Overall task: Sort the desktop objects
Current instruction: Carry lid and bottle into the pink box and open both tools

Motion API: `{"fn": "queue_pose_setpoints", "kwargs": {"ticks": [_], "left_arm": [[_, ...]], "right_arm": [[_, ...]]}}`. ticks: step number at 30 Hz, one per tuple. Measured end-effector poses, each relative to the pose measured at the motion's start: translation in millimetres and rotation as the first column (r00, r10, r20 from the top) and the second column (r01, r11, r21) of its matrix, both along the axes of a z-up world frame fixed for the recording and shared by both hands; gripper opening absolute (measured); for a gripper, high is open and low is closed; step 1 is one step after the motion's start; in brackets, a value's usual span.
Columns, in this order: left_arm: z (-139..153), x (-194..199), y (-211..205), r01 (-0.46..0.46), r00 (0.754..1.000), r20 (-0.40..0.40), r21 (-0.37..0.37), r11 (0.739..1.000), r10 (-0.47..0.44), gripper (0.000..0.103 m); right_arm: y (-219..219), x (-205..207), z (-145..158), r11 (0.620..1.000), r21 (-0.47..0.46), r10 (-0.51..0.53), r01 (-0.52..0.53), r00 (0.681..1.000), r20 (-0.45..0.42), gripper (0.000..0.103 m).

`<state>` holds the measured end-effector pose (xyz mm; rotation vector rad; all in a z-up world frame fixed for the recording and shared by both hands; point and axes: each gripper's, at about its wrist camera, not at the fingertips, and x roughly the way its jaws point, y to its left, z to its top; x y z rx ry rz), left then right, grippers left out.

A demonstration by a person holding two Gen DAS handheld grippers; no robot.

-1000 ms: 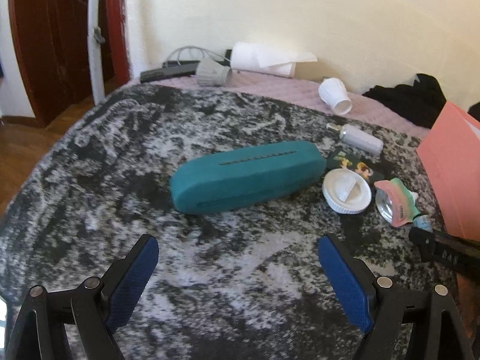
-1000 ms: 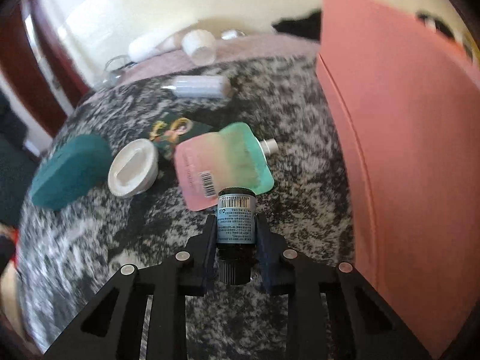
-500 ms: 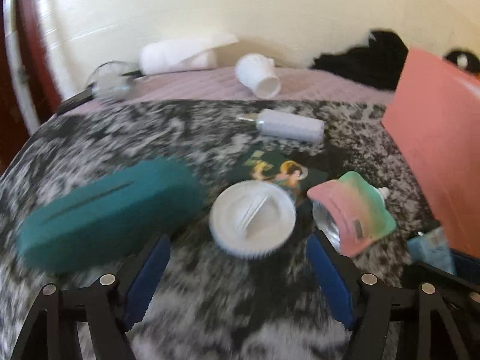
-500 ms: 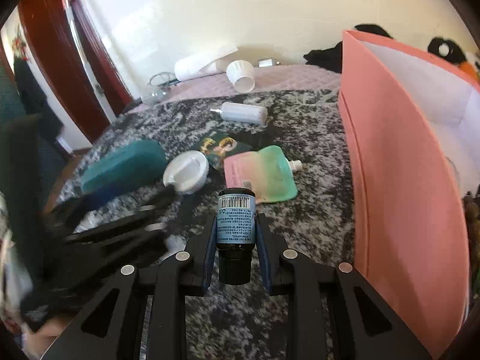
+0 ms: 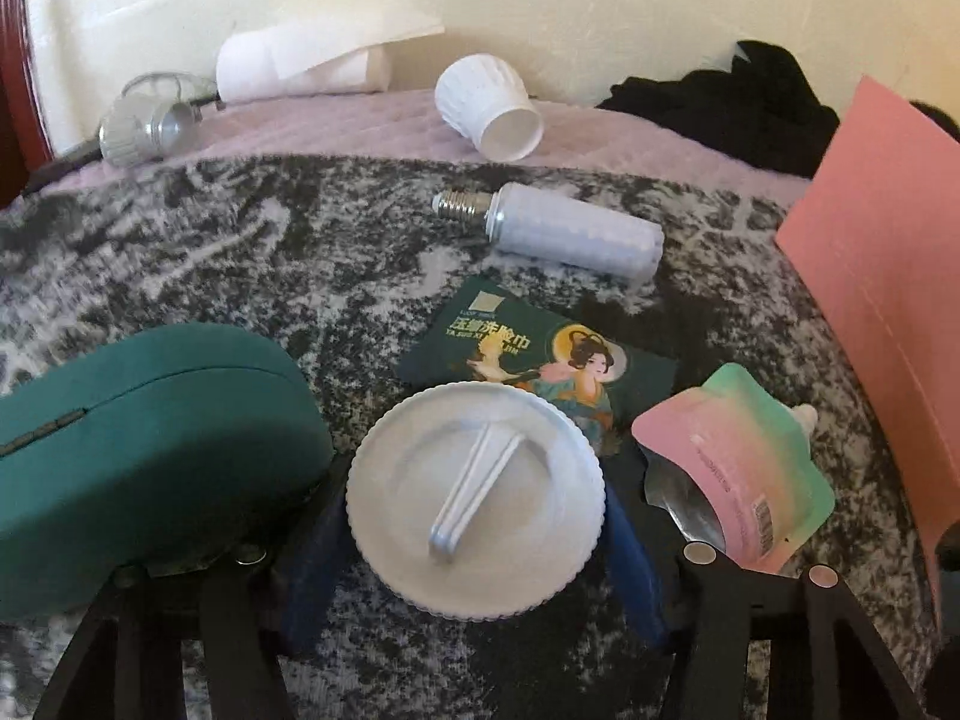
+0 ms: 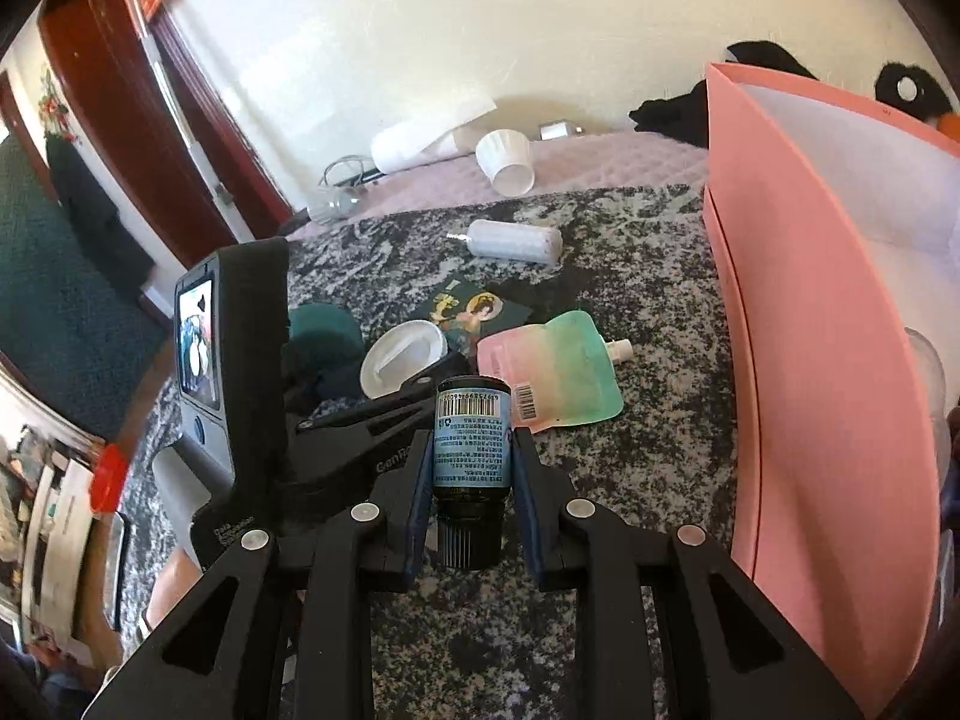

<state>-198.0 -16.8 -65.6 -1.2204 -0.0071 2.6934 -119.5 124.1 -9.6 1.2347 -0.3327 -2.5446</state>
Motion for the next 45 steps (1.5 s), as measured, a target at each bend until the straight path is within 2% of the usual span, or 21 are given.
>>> {"fn": "queue_pose_setpoints", "kwargs": {"ticks": [5, 8, 13, 20, 25, 32, 40, 45], "left_arm": [[50.3, 19.2, -6.7, -0.010, 0.997, -0.081, 0.027, 1.000, 0.012, 0.064], [87.9, 37.1, -10.2, -0.018, 0.989, -0.147, 0.035, 0.999, 0.023, 0.064], [134.1, 65.6, -0.9, -0.005, 0.975, -0.222, 0.037, 0.999, 0.013, 0.064], [179.1, 97.9, 42.8, 0.065, 0.948, -0.313, 0.009, 0.998, -0.059, 0.065], [192.6, 115.5, 84.4, 0.136, 0.928, -0.350, -0.010, 0.991, -0.130, 0.065], [193.0, 128.4, 144.3, 0.232, 0.902, -0.366, -0.039, 0.972, -0.230, 0.065], [181.8, 136.7, 190.6, 0.297, 0.893, -0.340, -0.045, 0.954, -0.294, 0.065], [170.4, 132.9, 207.0, 0.311, 0.898, -0.312, -0.050, 0.949, -0.311, 0.065]], "right_arm": [[-2.6, 12.2, 27.7, 1.000, -0.009, 0.016, -0.016, 0.997, -0.072, 0.027], [0.5, 22.5, 48.2, 0.999, -0.026, 0.024, -0.027, 0.992, -0.124, 0.027], [11.5, 43.0, 82.2, 0.999, -0.035, 0.010, -0.018, 0.978, -0.208, 0.027], [57.2, 69.1, 125.7, 0.996, -0.060, -0.085, 0.069, 0.947, -0.310, 0.027], [103.4, 89.3, 149.0, 0.983, -0.100, -0.179, 0.153, 0.917, -0.358, 0.027], [158.1, 109.2, 165.6, 0.950, -0.079, -0.308, 0.301, 0.869, -0.388, 0.027], [189.9, 122.3, 169.5, 0.900, 0.024, -0.388, 0.436, 0.823, -0.414, 0.027], [202.9, 123.1, 167.2, 0.884, 0.029, -0.416, 0.467, 0.812, -0.409, 0.027]]}}
